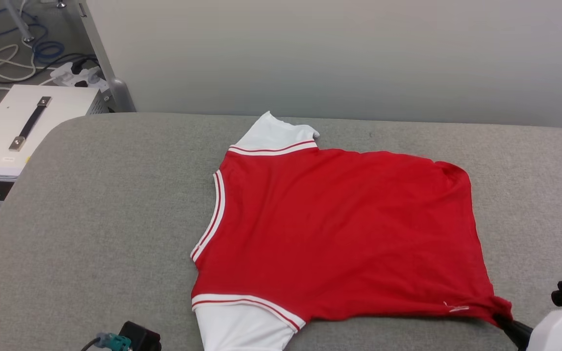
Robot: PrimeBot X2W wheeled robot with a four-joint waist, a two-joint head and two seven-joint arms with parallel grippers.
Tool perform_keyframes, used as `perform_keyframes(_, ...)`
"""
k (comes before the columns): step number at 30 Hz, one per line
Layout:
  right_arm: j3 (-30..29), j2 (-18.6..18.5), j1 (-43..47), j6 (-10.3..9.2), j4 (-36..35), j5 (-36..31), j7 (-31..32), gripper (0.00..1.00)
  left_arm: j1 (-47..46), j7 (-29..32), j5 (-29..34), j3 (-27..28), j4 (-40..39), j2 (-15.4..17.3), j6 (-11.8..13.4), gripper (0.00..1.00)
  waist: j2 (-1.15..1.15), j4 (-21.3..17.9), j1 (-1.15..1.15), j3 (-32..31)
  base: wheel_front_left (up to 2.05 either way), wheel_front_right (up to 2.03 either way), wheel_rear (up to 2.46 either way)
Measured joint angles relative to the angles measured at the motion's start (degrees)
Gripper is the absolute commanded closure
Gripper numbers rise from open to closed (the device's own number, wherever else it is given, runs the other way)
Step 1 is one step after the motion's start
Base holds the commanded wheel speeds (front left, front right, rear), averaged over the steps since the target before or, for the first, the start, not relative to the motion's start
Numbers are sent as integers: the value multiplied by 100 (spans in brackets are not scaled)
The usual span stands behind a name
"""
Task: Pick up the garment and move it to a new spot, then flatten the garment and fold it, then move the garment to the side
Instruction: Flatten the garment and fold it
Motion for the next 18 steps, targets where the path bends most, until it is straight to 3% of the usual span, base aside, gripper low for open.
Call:
perform_keyframes(5,-115,-187,467,-1,-510,30,43,100,181,85,-164,10,-353,157,68,100,0,5,0,-54,0,0,0)
perform_keyframes(11,-458,-227,610,-1,-1035,30,-104,100,131,-281,-133,334,-575,177,179,100,0,-30,0,66,0,0,0)
perform_keyframes(18,-809,-247,532,-2,-1354,-103,-5,100,-548,-423,37,671,-624,157,221,100,0,-65,0,350,0,0,0)
